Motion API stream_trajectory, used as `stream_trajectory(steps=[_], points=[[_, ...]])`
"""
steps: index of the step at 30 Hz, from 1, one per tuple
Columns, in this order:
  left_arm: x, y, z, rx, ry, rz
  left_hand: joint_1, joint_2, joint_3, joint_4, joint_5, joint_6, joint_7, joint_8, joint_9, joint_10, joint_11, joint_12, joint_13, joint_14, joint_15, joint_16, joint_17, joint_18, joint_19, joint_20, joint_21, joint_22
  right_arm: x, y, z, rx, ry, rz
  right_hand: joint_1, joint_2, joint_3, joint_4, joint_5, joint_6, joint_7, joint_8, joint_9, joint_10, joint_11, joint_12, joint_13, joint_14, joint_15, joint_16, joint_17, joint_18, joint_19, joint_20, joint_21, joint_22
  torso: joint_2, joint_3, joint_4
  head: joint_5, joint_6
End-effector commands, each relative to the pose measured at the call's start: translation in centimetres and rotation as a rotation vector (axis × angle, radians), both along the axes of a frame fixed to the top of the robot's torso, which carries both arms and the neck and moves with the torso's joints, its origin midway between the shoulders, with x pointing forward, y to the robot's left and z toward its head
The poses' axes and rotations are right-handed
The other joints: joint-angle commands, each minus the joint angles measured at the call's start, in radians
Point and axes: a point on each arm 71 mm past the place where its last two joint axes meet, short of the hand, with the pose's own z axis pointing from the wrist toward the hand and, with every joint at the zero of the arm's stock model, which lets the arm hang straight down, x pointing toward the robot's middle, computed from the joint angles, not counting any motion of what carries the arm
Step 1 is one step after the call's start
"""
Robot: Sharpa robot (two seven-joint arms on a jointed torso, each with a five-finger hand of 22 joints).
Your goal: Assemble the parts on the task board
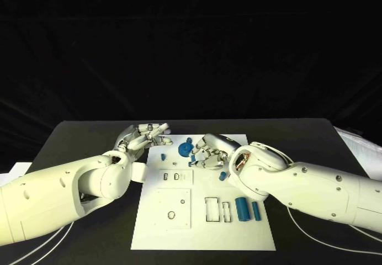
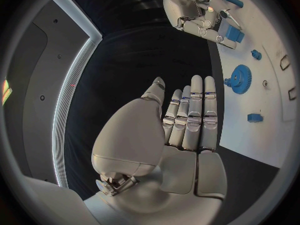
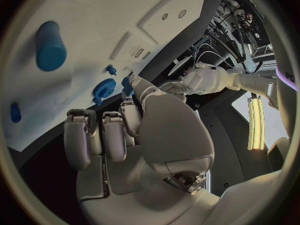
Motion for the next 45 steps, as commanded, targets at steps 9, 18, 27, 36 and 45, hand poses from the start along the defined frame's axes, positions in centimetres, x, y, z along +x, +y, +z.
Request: stream_trajectory(steps=[9,18,27,36,45], points=[[0.1,-0.2,0.1,-0.016,-0.010,-0.004,0.001,0.006,-0.001,-0.006,0.001,0.001,0.002,-0.007,0.000,-0.002,0.003,-0.006,0.001,-0.007,0.000,-0.004,0.001,0.016,-0.007,0.002,0.004,0.001,-0.7,2.7,-2.2,-0.107,-0.018,0.015,-0.008,0.002,0.009,-0.003,0.008,-0.003,0.001,0.003,0.003,-0.017,0.002,-0.017,-0.053,0.070,-0.005,-0.009,0.104,0.003,-0.015,0.000,-0.011,0.060,0.001,-0.0013,0.0017,0.007,-0.015],[0.1,-0.3,0.1,-0.018,-0.010,-0.008,0.000,0.005,-0.002,-0.006,0.001,0.001,0.002,-0.007,0.000,-0.002,0.003,-0.006,0.001,-0.009,0.000,-0.004,0.002,0.016,-0.007,0.002,0.004,0.001,-1.2,3.9,-3.4,-0.133,-0.003,0.037,-0.012,-0.001,0.010,-0.004,0.009,-0.003,0.002,0.002,0.003,-0.016,0.003,-0.016,-0.052,0.070,-0.005,-0.009,0.103,0.003,-0.015,0.000,-0.011,0.060,0.000,-0.0005,0.0016,0.016,-0.024],[0.1,-0.3,0.1,-0.018,-0.009,-0.008,0.000,0.005,-0.002,-0.006,0.001,0.001,0.002,-0.007,0.000,-0.002,0.003,-0.006,0.001,-0.009,0.000,-0.004,0.002,0.016,-0.007,0.002,0.004,0.001,-1.4,4.0,-3.8,-0.166,0.008,0.050,-0.020,-0.005,0.010,-0.005,0.010,-0.002,0.002,0.002,0.004,-0.015,0.003,-0.015,-0.051,0.070,-0.004,-0.010,0.102,0.003,-0.016,0.000,-0.012,0.059,0.000,-0.0001,-0.0007,0.022,-0.029],[0.2,-0.3,0.1,-0.017,-0.010,-0.007,0.000,0.005,-0.002,-0.006,0.001,0.001,0.002,-0.007,0.000,-0.002,0.003,-0.006,0.001,-0.009,0.000,-0.004,0.002,0.016,-0.007,0.002,0.004,0.001,-1.8,3.8,-4.0,-0.206,0.007,0.061,-0.028,-0.009,0.010,-0.004,0.010,-0.002,0.002,0.002,0.004,-0.016,0.003,-0.017,-0.053,0.070,-0.004,-0.011,0.101,0.003,-0.016,0.001,-0.013,0.058,0.000,0.0004,-0.0010,0.021,-0.033],[0.2,-0.2,0.1,-0.017,-0.010,-0.007,0.000,0.005,-0.002,-0.006,0.001,0.001,0.002,-0.007,0.000,-0.002,0.003,-0.006,0.001,-0.009,0.000,-0.004,0.002,0.016,-0.007,0.002,0.004,0.001,-1.9,3.7,-4.1,-0.225,0.012,0.061,-0.037,-0.018,0.009,-0.007,0.012,-0.002,0.002,0.001,0.003,-0.017,0.003,-0.020,-0.055,0.070,-0.004,-0.012,0.099,0.003,-0.017,0.001,-0.014,0.057,0.000,0.0001,0.0002,0.021,-0.034]])
